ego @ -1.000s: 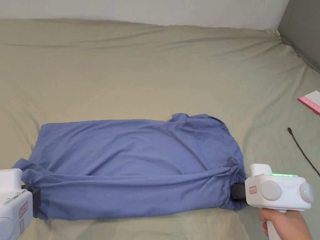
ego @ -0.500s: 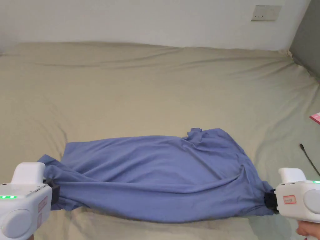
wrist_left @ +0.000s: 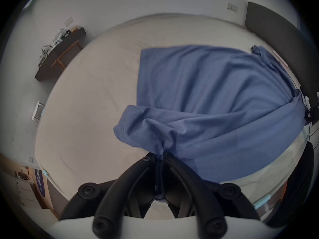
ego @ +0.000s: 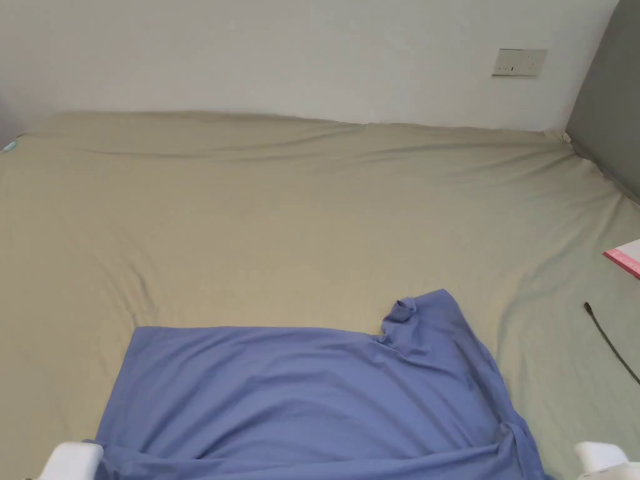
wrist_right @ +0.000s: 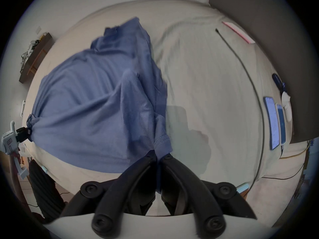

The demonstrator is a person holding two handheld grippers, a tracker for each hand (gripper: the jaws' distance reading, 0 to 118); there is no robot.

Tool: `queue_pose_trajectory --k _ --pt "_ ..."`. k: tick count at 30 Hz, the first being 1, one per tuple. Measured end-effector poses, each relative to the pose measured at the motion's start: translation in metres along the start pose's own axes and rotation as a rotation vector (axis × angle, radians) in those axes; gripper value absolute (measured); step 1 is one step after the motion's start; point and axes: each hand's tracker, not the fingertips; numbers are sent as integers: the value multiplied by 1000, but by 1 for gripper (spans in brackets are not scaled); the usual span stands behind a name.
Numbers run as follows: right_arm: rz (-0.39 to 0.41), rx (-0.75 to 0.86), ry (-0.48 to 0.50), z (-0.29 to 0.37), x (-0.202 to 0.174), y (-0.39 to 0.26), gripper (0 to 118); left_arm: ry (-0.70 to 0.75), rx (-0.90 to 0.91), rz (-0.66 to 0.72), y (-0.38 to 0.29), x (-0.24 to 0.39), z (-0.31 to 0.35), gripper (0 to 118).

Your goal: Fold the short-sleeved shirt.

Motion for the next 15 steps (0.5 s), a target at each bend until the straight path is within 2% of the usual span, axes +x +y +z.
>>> queue_pose_trajectory --k 3,5,6,7,8,9,10,13,15 --pt "8 -8 -16 -20 -5 -7 7 -14 -16 35 1 -1 -11 8" --pt "-9 -4 -26 -20 -10 -6 19 -11 -17 34 5 -2 -6 9" --pt "-2 6 -56 -14 -12 -2 43 -10 -10 23 6 -1 -3 25" --pt "9 19 -96 -11 -8 0 72 -4 5 -1 8 -1 0 47" --pt "28 37 -154 -5 -7 5 93 38 32 -36 10 0 5 76" --pt "36 76 -160 4 -5 10 102 54 51 -43 13 0 11 109" --pt "33 126 -158 17 -5 16 102 43 64 -33 16 -3 18 116" --pt "9 318 -152 71 -8 36 102 -40 234 57 34 -12 58 114" --pt "35 494 -127 115 -20 47 102 -86 378 103 49 -13 97 114"
